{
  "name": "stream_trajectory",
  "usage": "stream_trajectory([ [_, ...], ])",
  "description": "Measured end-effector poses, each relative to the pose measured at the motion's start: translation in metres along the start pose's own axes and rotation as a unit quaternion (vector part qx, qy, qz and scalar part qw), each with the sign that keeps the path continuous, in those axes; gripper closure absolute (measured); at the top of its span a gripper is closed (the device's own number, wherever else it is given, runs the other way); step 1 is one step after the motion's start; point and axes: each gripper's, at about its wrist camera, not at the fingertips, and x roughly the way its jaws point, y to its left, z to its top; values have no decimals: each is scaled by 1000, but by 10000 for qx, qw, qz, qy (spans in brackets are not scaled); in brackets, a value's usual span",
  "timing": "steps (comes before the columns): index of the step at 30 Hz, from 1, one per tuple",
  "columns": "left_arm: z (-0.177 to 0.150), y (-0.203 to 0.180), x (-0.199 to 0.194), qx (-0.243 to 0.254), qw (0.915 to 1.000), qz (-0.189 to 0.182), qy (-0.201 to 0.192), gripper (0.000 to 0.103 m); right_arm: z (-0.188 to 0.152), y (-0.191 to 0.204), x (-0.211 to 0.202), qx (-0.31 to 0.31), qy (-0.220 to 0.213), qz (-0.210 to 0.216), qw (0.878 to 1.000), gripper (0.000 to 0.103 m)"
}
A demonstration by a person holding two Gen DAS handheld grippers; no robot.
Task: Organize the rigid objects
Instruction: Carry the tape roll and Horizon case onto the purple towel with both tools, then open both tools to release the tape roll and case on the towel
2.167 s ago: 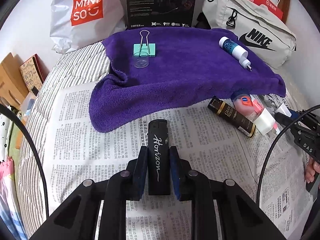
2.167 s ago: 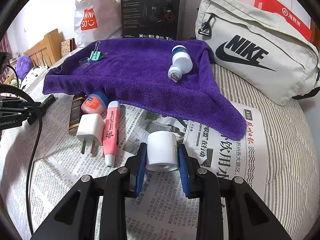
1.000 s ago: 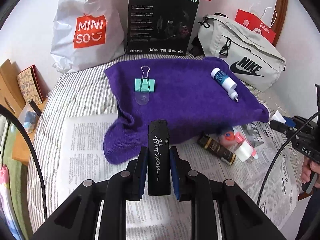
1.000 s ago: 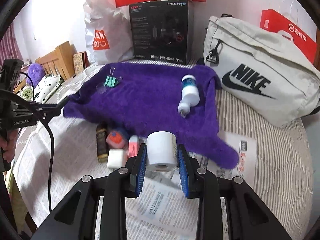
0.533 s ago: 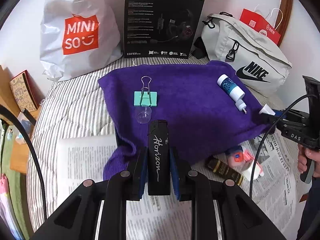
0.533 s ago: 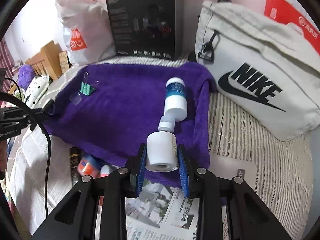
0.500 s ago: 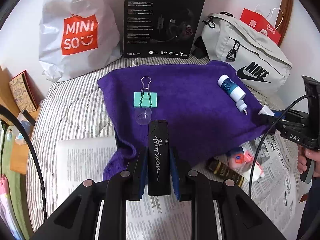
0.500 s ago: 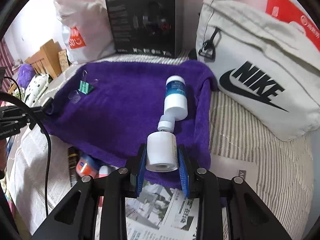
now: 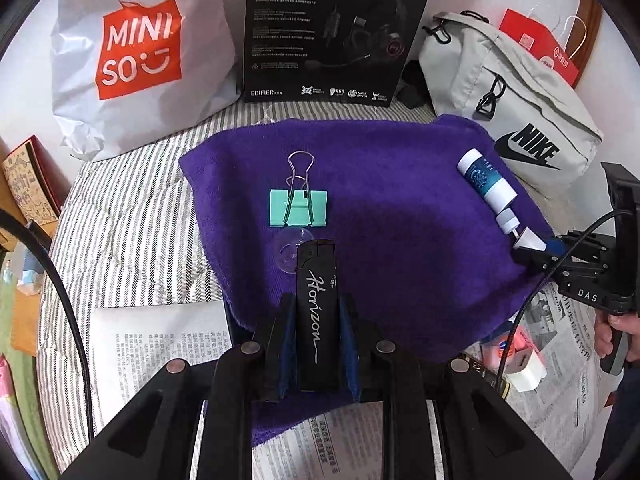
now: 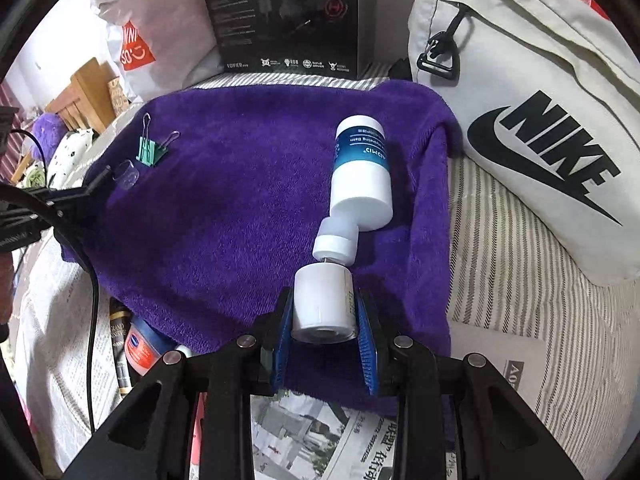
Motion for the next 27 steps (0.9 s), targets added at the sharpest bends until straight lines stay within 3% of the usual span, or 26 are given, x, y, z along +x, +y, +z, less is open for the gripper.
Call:
stream_trajectory([
  [27,9,-14,32,473,9980,144,389,82,4,1,5,-288,-105,165,9994,72],
])
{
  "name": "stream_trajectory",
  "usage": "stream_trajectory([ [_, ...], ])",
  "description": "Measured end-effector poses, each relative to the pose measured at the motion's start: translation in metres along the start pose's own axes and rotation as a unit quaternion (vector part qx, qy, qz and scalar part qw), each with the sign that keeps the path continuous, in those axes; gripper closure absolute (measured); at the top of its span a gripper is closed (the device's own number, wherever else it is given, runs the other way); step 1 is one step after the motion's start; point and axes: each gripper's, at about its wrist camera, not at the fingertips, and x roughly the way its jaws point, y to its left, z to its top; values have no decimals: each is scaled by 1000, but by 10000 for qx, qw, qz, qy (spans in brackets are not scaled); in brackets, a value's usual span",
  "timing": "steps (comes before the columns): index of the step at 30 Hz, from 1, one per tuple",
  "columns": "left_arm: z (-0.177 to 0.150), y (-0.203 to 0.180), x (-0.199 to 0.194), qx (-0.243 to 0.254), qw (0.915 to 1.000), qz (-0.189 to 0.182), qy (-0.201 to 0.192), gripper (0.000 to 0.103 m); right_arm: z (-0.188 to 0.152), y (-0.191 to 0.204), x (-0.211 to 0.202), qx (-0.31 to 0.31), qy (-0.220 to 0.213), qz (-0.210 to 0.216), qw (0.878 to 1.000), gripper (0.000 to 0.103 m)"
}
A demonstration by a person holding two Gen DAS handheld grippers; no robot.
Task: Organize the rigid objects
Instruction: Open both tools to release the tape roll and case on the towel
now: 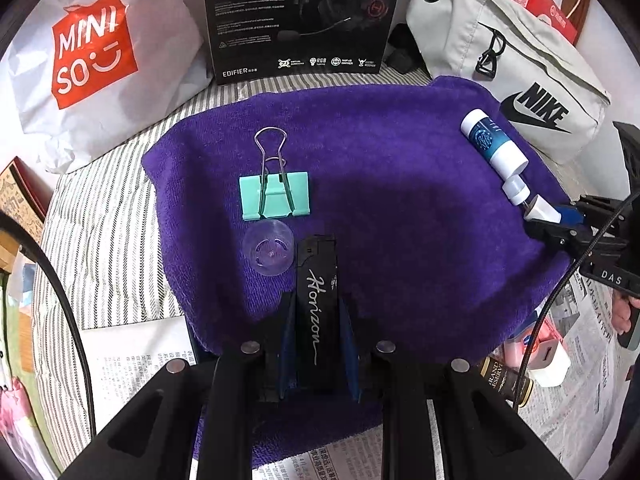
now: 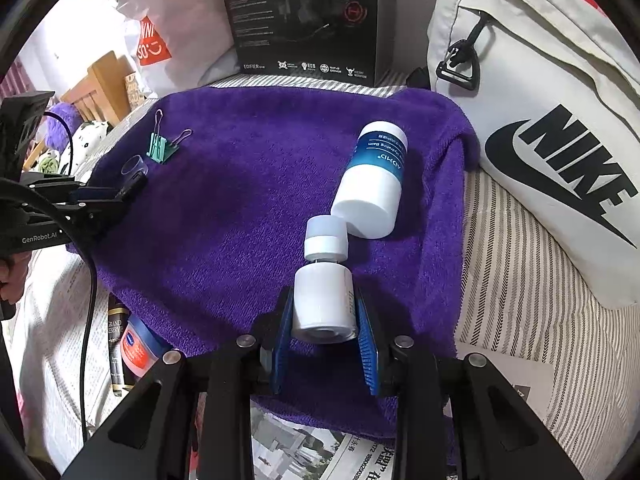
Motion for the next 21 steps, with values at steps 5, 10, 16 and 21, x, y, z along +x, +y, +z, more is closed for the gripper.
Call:
stream_trajectory([
  [5,-3,-1,-2,36,10000,21,-1,80,1,0,0,17,47,50,10000,72],
  [10,-7,-4,-5,62,10000,31,26,71,-1,4,-8,-56,60,0,10000,58],
  [16,-13,1,-16,-165,9999,8,-4,66,-7,2,-26,86,-69,-123,9999,52],
  [21,-22,0,-39,-314,9993,23,-201,64,-19,6,-56,210,-349,-164,9990,51],
])
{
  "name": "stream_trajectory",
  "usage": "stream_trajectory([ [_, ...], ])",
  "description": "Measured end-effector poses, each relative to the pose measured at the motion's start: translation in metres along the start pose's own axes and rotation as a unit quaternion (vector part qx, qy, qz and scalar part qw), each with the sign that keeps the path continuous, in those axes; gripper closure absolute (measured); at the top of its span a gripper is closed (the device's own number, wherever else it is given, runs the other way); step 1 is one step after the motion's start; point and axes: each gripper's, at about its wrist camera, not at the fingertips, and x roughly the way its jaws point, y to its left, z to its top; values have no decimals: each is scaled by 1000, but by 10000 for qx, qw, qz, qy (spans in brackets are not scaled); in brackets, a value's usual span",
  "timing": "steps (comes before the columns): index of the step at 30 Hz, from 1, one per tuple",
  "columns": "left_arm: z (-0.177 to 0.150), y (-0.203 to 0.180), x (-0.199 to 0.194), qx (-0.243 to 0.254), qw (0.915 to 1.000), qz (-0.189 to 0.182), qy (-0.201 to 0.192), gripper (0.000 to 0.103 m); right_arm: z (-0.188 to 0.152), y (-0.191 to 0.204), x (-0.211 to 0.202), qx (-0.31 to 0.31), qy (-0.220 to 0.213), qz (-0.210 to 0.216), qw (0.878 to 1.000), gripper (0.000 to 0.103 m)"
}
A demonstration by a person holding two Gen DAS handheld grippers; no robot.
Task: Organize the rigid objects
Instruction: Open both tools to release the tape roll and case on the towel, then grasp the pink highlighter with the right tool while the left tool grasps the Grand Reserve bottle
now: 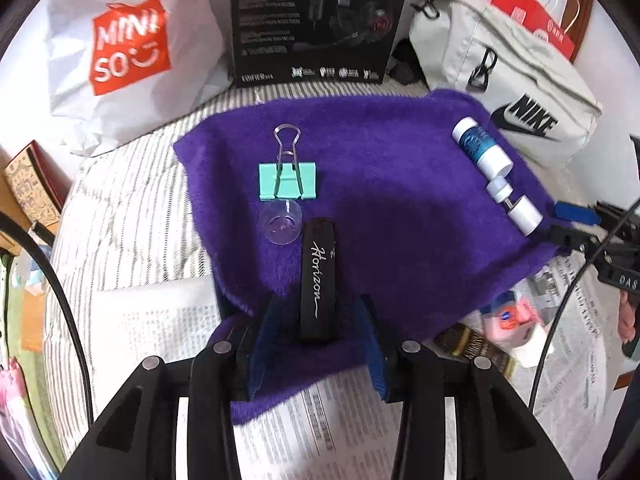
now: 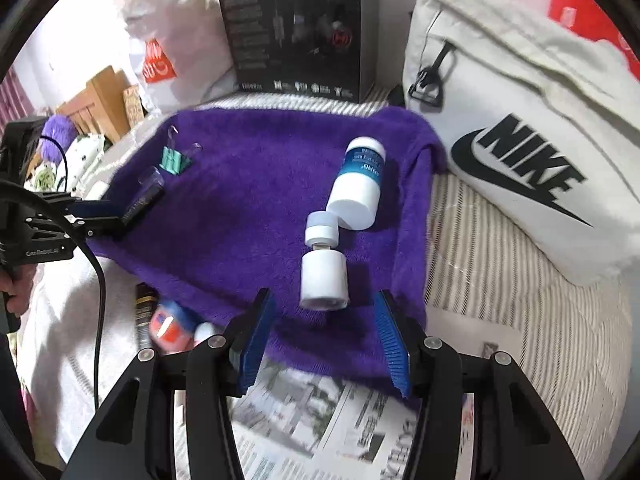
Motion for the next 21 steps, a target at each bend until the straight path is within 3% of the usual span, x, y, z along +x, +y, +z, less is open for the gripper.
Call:
stream_trajectory([
  [9,-30,-11,-34,-87,9996,-13,-270,58,-35,32,-38,-136,-244,83,9996,51],
  [13,-51,-13,-41,-141,9995,-59,-289,57,-52,46,-22,-339,-52,147,9993,52],
  [16,-63,-16,-42,-143,9996,-64,-239,57,-60,48,-6,-334,119,177,9992,60],
  [21,-80,-14,-44,-201,9997,-14,-162,57,-64,53,4,-328,109,335,9988,64],
])
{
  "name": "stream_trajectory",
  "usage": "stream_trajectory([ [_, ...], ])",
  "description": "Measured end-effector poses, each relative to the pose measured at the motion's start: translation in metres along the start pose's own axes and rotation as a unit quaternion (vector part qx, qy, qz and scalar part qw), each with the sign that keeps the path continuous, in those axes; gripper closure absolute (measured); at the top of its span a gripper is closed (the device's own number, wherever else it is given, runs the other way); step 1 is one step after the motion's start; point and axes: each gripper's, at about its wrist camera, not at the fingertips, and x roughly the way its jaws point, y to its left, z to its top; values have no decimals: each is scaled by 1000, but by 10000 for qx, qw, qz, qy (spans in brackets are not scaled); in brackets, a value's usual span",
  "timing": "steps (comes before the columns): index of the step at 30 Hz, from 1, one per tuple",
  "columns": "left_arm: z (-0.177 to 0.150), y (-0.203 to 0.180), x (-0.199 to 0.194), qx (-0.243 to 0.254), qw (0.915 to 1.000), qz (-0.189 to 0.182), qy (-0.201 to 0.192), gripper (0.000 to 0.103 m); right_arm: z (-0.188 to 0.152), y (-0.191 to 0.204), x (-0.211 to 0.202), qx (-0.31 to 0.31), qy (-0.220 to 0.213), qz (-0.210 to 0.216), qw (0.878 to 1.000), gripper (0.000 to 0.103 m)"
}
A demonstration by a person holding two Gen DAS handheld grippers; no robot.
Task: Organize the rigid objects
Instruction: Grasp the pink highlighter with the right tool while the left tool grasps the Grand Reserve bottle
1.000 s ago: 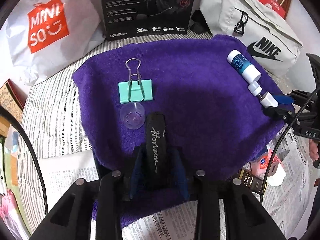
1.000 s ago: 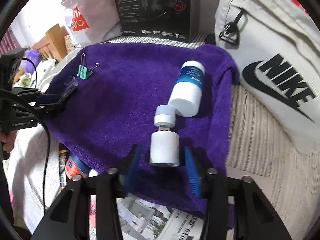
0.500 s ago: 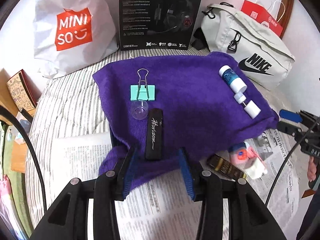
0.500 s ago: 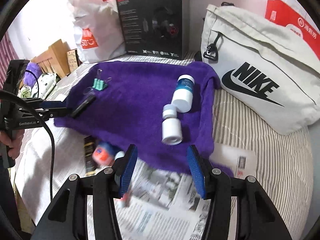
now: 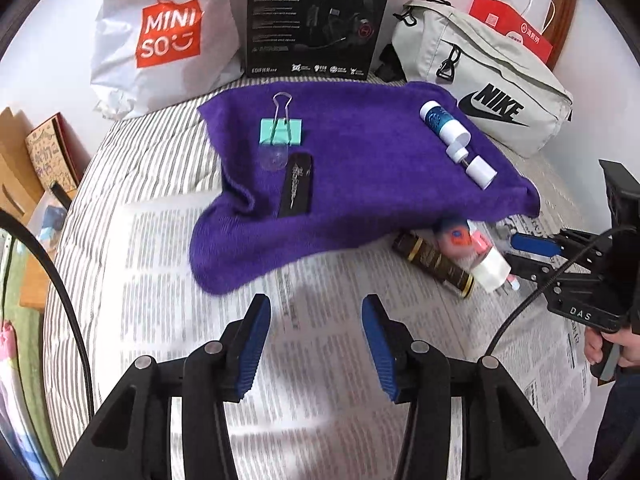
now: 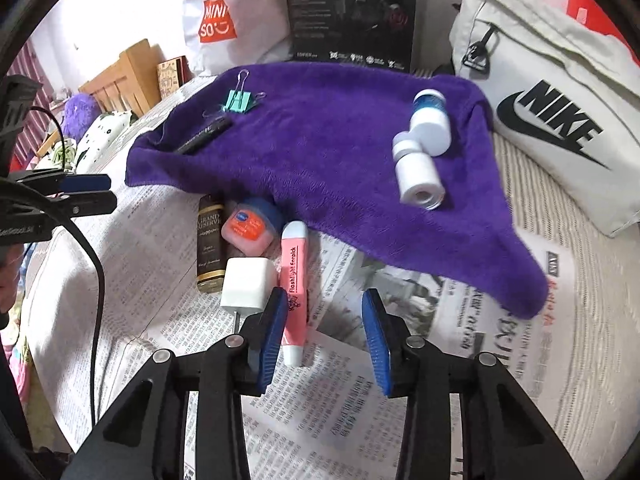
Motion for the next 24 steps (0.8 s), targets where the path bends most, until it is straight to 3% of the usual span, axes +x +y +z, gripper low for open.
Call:
stream_trajectory([
  [7,-13,2,2,-52,9999,63,133,57,3,17,13,-269,23,-277,9993,68],
  [9,-15,0,2,-53,9999,57,132,57,1,21,13,-375,-26,-187,9991,82],
  [11,-15,-2,1,-53,9999,35,100,57,0,21,12,-421,-88,-159,9989,86],
  [15,-14,-7,0,-41,10000,-52,35,57,-6,6,4,-105,-85,-132,9998,86],
  [24,2,-41,19,4,9992,-403,66,57,-45,-28,-31,368,1,-593,9976,86],
])
